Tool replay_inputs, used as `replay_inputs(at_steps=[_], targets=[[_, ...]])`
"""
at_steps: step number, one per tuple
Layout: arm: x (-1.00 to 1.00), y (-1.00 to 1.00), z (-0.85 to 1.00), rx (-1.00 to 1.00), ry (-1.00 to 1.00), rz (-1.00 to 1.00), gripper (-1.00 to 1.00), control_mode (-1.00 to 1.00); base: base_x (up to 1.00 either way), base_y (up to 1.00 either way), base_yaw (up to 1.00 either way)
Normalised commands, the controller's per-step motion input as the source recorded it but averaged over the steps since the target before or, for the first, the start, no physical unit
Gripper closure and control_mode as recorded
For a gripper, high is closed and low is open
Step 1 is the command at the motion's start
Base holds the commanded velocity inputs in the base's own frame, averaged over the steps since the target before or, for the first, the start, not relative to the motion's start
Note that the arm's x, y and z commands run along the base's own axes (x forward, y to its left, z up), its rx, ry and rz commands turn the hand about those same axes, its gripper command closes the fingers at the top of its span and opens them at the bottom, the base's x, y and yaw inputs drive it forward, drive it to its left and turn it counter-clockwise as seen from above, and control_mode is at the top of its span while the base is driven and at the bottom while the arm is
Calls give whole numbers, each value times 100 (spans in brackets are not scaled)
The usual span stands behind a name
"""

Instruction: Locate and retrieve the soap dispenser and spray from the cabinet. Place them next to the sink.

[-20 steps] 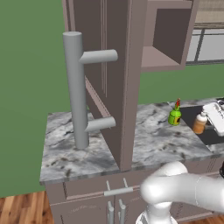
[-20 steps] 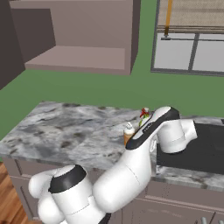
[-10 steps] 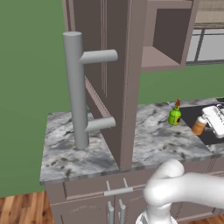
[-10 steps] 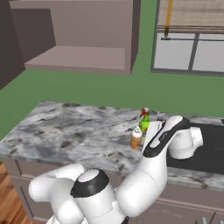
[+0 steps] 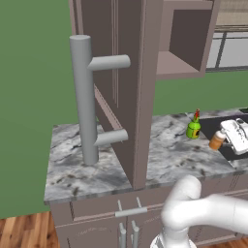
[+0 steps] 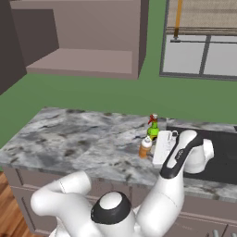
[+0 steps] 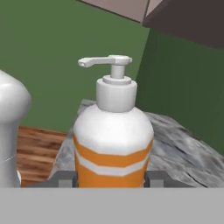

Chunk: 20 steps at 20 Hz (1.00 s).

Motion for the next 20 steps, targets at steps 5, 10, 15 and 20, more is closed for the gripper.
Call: replay_inputs(at_steps=[5, 10, 15, 20], targets=[[11, 0, -8, -2, 0, 0, 100, -100, 0, 0, 0], [15, 0, -11, -5, -2, 1, 100, -100, 0, 0, 0], [11, 0, -15, -8, -3, 0, 100, -100, 0, 0, 0], [10, 0, -18, -6, 0, 0, 100, -100, 0, 0, 0]])
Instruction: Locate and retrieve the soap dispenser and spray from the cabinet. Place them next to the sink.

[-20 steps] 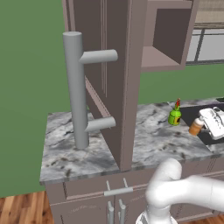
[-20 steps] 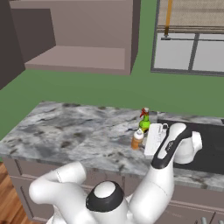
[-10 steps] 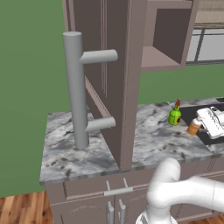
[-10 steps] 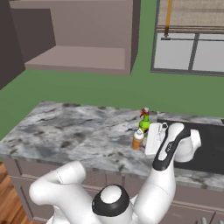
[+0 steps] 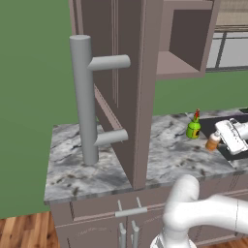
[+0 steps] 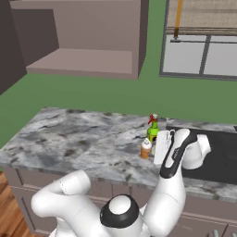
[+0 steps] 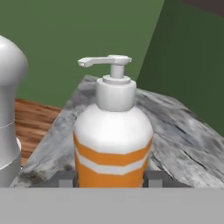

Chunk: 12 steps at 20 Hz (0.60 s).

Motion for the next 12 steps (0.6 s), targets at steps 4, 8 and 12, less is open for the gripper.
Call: replay_inputs(at_steps=[4, 8, 12], targets=[[10, 0, -21, -6, 0, 0, 100, -100, 0, 0, 0], [12, 0, -21, -5, -1, 0, 100, -100, 0, 0, 0], [23, 0, -17, -4, -5, 0, 100, -100, 0, 0, 0]])
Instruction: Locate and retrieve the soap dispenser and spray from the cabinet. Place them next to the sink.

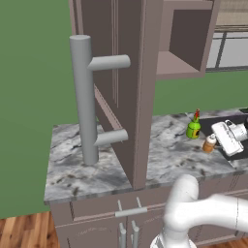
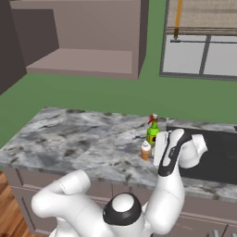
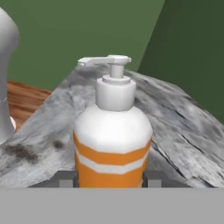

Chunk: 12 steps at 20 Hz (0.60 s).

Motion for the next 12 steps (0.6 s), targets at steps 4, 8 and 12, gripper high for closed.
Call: replay_inputs(at_steps=[4, 8, 12], targets=[[28, -4, -13, -2, -1, 0, 100, -100, 0, 0, 0], [35, -11, -8, 0, 0, 0, 100, -100, 0, 0, 0], [38, -15, -10, 0, 0, 0, 100, -100, 0, 0, 0]])
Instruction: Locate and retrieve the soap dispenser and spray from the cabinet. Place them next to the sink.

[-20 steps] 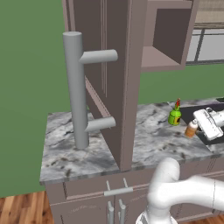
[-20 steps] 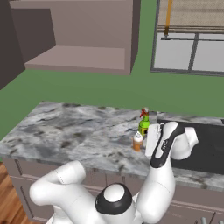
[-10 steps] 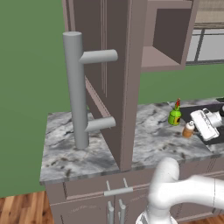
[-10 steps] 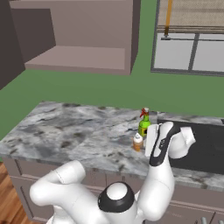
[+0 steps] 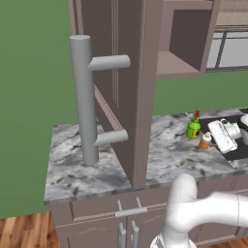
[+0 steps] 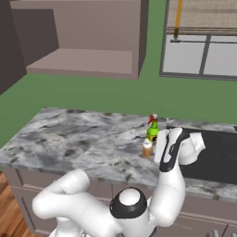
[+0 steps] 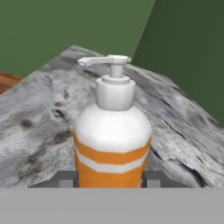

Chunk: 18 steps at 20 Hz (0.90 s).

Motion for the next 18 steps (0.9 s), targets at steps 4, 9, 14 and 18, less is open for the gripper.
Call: replay_inputs(at_steps=[4, 9, 14, 18], targets=[[30, -20, -20, 0, 0, 0, 100, -100, 0, 0, 0], [21, -21, -28, 0, 3, 0, 100, -100, 0, 0, 0], [18, -12, -30, 0, 1, 0, 100, -100, 0, 0, 0], [16, -8, -32, 0, 1, 0, 100, -100, 0, 0, 0]])
